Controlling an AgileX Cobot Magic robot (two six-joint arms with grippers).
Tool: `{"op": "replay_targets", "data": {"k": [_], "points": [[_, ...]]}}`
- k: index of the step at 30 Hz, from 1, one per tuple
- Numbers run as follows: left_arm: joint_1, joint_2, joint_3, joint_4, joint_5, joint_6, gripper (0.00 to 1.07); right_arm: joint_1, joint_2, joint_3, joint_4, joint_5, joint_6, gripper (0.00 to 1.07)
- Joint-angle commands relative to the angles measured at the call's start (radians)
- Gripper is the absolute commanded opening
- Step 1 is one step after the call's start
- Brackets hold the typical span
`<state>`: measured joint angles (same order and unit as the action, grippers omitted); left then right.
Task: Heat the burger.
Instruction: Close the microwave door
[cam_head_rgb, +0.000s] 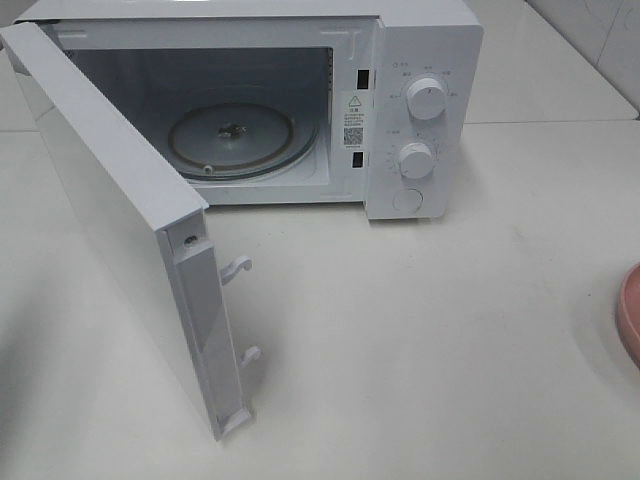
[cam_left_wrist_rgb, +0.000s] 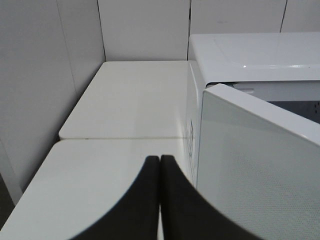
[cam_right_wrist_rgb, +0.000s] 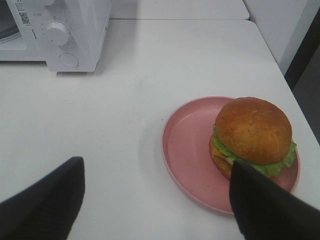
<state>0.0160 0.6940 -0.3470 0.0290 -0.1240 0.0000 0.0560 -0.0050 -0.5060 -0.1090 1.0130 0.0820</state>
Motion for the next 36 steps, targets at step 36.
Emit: {"op": "replay_targets", "data": {"k": [36], "points": [[-0.003, 0.715, 0.009, 0.487, -0.769, -0.275, 0.0, -0.007, -0.025, 0.001, -0.002, -0.004, -0.002, 0.76]]}}
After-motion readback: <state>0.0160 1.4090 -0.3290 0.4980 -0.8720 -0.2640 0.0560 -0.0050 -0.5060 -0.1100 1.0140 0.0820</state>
